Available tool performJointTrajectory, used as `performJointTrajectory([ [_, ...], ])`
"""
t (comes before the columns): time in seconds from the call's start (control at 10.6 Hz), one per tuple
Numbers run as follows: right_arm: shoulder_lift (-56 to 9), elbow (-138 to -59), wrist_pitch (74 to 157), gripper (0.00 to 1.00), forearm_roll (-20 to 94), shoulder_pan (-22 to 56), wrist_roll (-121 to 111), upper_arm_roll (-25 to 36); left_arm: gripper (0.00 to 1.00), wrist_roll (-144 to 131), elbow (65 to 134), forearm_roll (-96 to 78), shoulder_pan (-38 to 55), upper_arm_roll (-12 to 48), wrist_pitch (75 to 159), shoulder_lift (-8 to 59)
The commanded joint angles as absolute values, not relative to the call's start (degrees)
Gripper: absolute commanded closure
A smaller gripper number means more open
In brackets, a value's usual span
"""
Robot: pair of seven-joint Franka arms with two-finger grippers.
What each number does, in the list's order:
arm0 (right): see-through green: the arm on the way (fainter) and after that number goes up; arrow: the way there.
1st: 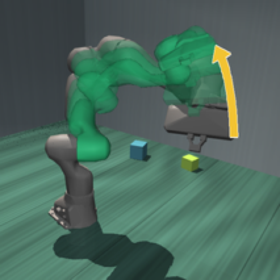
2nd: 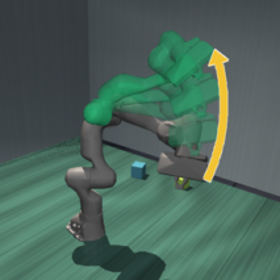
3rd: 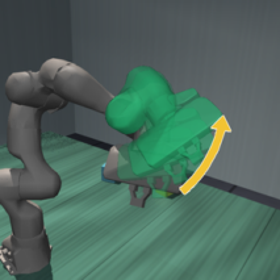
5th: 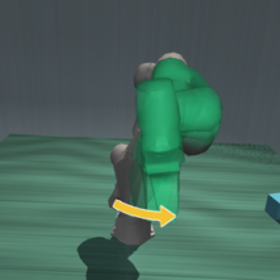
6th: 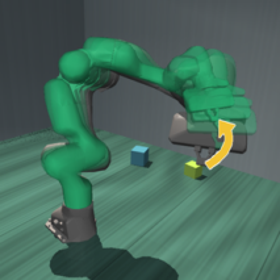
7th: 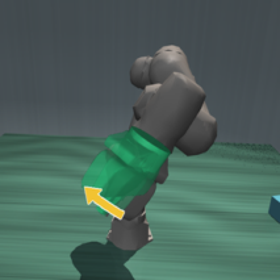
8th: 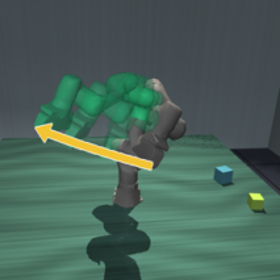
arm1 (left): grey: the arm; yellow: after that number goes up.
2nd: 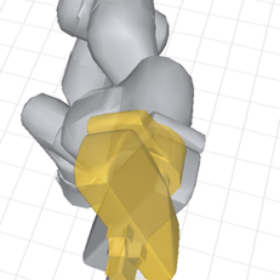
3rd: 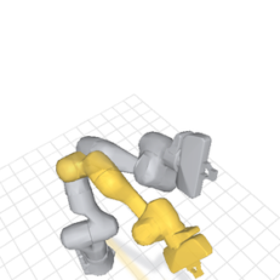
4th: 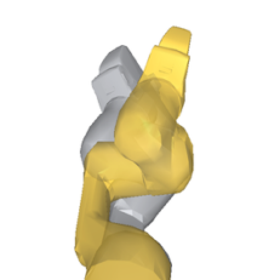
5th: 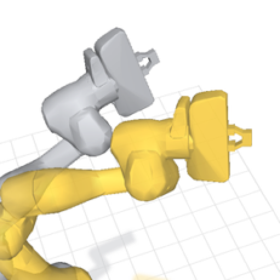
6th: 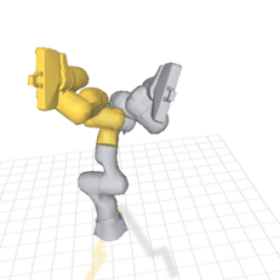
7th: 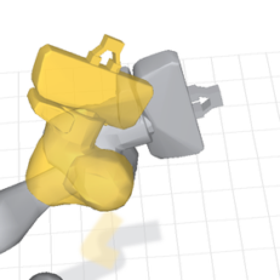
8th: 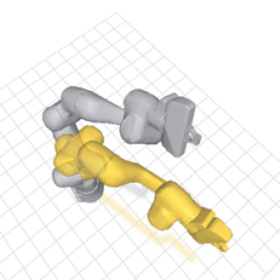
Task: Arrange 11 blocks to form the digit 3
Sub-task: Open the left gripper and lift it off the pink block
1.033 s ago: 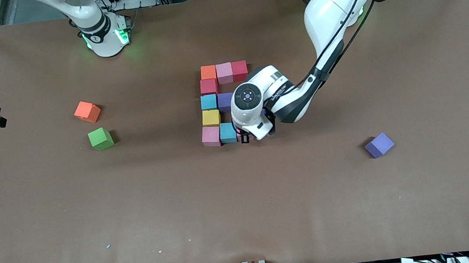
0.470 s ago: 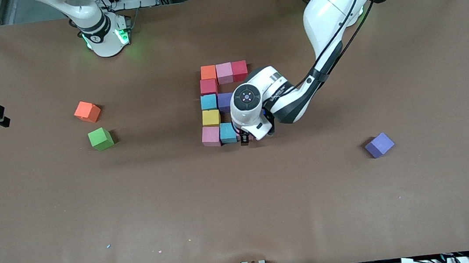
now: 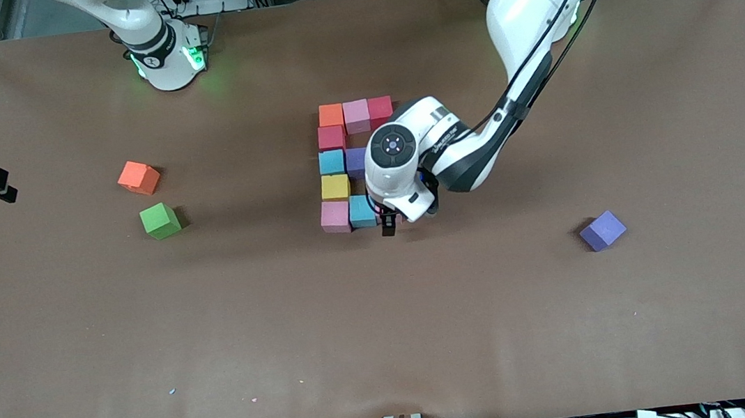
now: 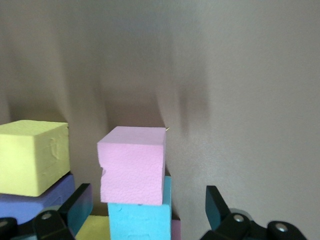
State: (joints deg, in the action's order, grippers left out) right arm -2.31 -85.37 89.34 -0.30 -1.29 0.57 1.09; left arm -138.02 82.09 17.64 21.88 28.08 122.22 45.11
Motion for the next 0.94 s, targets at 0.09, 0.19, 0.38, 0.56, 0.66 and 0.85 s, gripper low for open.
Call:
performJointTrajectory([
  [0.09,-2.4,-85.5,89.5,0.0,-1.1,-0.8,2.3,1.0,0.0,-137.9,83.0,17.5,20.8,27.3,118.7,38.5],
  [0.19,-2.9,-85.4,89.8,0.0,-1.1,-0.9,2.2,1.0,0.0,-135.9,83.0,17.5,19.3,27.4,117.7,36.9],
  [0.38,-3.4,-85.5,91.1,0.0,-0.9,-1.5,1.1,1.1,0.0,-126.9,83.0,16.8,16.5,27.4,115.0,33.9],
  [0.56,-3.4,-85.3,91.1,0.0,-0.7,-1.4,0.8,1.1,0.0,-117.9,83.1,16.3,12.5,27.9,111.7,29.6],
  [0.66,-3.4,-85.3,91.4,0.0,-0.6,-1.3,0.3,1.1,0.0,-111.1,83.1,14.3,9.8,28.0,108.8,28.1],
  [0.85,-3.4,-85.3,91.5,0.0,-0.4,-1.3,0.1,1.1,0.0,-92.8,83.0,12.1,4.2,28.0,101.8,24.5],
])
